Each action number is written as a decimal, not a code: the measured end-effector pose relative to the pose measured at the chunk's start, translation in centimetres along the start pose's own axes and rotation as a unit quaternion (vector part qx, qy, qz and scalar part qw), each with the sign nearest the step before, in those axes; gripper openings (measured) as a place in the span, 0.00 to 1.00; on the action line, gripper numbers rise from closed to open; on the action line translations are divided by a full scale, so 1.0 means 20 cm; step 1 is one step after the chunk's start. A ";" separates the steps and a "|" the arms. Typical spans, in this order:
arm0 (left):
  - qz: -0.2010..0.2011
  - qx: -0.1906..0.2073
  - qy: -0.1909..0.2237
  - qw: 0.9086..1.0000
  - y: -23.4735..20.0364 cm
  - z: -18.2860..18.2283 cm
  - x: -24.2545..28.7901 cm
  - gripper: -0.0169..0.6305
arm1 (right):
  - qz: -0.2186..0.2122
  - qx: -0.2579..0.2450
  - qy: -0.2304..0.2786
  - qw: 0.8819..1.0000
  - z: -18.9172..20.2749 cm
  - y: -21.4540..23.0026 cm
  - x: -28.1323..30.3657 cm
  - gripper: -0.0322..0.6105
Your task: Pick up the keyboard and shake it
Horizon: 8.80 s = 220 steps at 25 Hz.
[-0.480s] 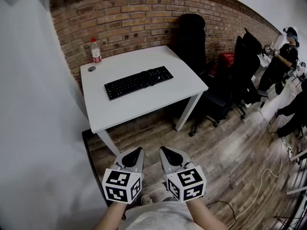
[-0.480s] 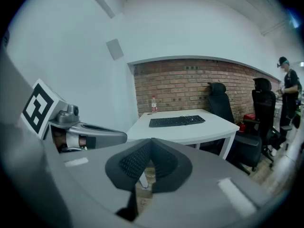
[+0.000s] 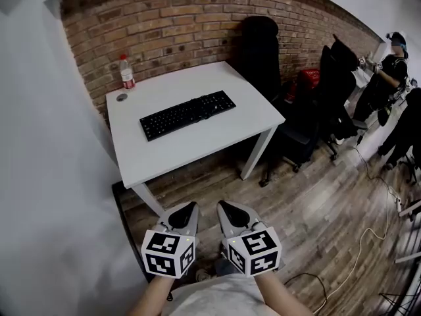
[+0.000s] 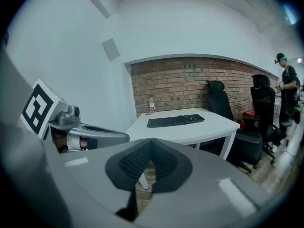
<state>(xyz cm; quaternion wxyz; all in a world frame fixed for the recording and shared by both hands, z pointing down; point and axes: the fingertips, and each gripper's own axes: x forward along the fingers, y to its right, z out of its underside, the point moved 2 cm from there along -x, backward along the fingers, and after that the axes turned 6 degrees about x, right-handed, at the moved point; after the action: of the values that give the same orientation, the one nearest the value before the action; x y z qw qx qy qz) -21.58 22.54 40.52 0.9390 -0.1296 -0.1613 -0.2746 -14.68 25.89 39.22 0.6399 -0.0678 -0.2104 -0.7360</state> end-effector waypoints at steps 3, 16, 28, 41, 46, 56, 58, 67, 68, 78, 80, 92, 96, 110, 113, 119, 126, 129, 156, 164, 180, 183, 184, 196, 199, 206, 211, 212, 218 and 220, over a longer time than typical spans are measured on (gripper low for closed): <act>0.003 0.001 -0.001 1.000 -0.02 -0.01 0.05 0.02 | -0.001 0.001 0.000 1.000 -0.01 0.03 0.04 0.07; 0.002 0.007 -0.010 1.000 -0.07 -0.13 0.43 0.02 | -0.011 0.007 0.000 1.000 -0.12 0.35 0.25 0.07; -0.028 -0.009 -0.018 0.999 -0.15 -0.32 0.94 0.02 | -0.040 0.008 -0.017 0.999 -0.31 0.80 0.54 0.07; -0.073 -0.029 -0.029 0.996 -0.21 -0.46 1.35 0.02 | -0.088 0.006 -0.033 0.996 -0.46 1.17 0.79 0.07; -0.095 -0.035 -0.028 0.994 -0.24 -0.49 1.41 0.02 | -0.108 0.000 -0.037 0.994 -0.49 1.23 0.85 0.07; -0.127 -0.050 -0.023 0.990 -0.37 -0.51 1.49 0.02 | -0.133 -0.016 -0.047 0.990 -0.54 1.29 1.01 0.07; -0.133 -0.054 -0.023 0.989 -0.41 -0.51 1.50 0.02 | -0.137 -0.019 -0.051 0.989 -0.55 1.30 1.04 0.07; -0.161 -0.077 -0.014 0.984 -0.66 -0.53 1.57 0.02 | -0.159 -0.040 -0.068 0.984 -0.60 1.29 1.29 0.07; -0.164 -0.079 -0.014 0.983 -0.70 -0.53 1.58 0.02 | -0.161 -0.042 -0.071 0.983 -0.61 1.28 1.33 0.07; -0.182 -0.101 -0.019 0.978 -1.10 -0.56 1.66 0.02 | -0.181 -0.053 -0.093 0.978 -0.73 1.23 1.74 0.07; -0.185 -0.105 -0.020 0.977 -1.18 -0.56 1.67 0.02 | -0.183 -0.053 -0.096 0.977 -0.75 1.23 1.82 0.07; -0.206 -0.128 -0.031 0.970 -1.64 -0.53 1.64 0.13 | -0.156 -0.073 -0.126 0.977 -0.81 1.30 2.22 0.09; -0.228 -0.130 -0.045 0.964 -1.78 -0.48 1.59 0.23 | -0.139 -0.082 -0.139 0.977 -0.81 1.37 2.31 0.14; -0.280 -0.152 -0.088 0.944 -2.11 -0.35 1.41 0.61 | -0.099 -0.095 -0.172 0.975 -0.82 1.55 2.45 0.36; -0.285 -0.161 -0.096 0.940 -2.14 -0.32 1.38 0.67 | -0.094 -0.094 -0.178 0.975 -0.82 1.60 2.47 0.46; -0.269 -0.186 -0.107 0.939 -2.16 -0.26 1.38 0.76 | -0.081 -0.094 -0.189 0.974 -0.83 1.72 2.49 0.54; -0.258 -0.215 -0.111 0.935 -2.17 -0.24 1.41 0.79 | -0.091 -0.057 -0.213 0.971 -0.80 1.84 2.53 0.64; -0.259 -0.218 -0.119 0.933 -2.17 -0.23 1.44 0.81 | -0.102 -0.032 -0.226 0.968 -0.78 1.88 2.55 0.69; -0.244 -0.235 -0.145 0.930 -2.17 -0.23 1.49 0.72 | -0.141 0.014 -0.283 0.949 -0.71 1.88 2.60 0.64; -0.255 -0.218 -0.139 0.932 -2.16 -0.29 1.43 0.67 | -0.141 -0.008 -0.264 0.954 -0.77 1.86 2.59 0.64; -0.279 -0.168 -0.095 0.941 -2.17 -0.50 1.40 0.63 | -0.143 0.007 -0.192 0.971 -0.98 1.88 2.54 0.52; -0.290 -0.154 -0.080 0.941 -2.17 -0.55 1.39 0.62 | -0.141 -0.004 -0.175 0.974 -1.02 1.89 2.53 0.51; -0.293 -0.149 -0.074 0.942 -2.16 -0.56 1.39 0.62 | -0.141 -0.010 -0.169 0.975 -1.04 1.89 2.52 0.51; -0.317 -0.123 -0.026 0.940 -2.10 -0.58 1.35 0.61 | -0.158 -0.058 -0.108 0.980 -1.10 1.89 2.41 0.42; -0.320 -0.120 -0.019 0.940 -2.07 -0.58 1.33 0.61 | -0.162 -0.068 -0.098 0.980 -1.10 1.89 2.37 0.40; -0.331 -0.120 -0.014 0.936 -2.00 -0.56 1.30 0.61 | -0.173 -0.089 -0.089 0.977 -1.08 1.89 2.31 0.38; -0.338 -0.122 -0.014 0.933 -1.94 -0.55 1.27 0.61 | -0.186 -0.098 -0.086 0.974 -1.06 1.89 2.25 0.38; -0.338 -0.122 -0.015 0.933 -1.93 -0.54 1.27 0.61 | -0.189 -0.101 -0.085 0.973 -1.06 1.89 2.24 0.38; -0.341 -0.123 -0.014 0.932 -1.87 -0.53 1.24 0.61 | -0.196 -0.123 -0.078 0.970 -1.04 1.89 2.18 0.38; -0.339 -0.123 -0.015 0.933 -1.85 -0.52 1.23 0.61 | -0.194 -0.128 -0.077 0.970 -1.03 1.89 2.15 0.38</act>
<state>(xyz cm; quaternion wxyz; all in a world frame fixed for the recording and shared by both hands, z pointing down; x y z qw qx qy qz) -20.25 -22.78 46.03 0.7643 -0.1862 -0.1748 -0.5921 18.04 -25.08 45.03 0.4528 -0.1637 -0.1717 -0.8595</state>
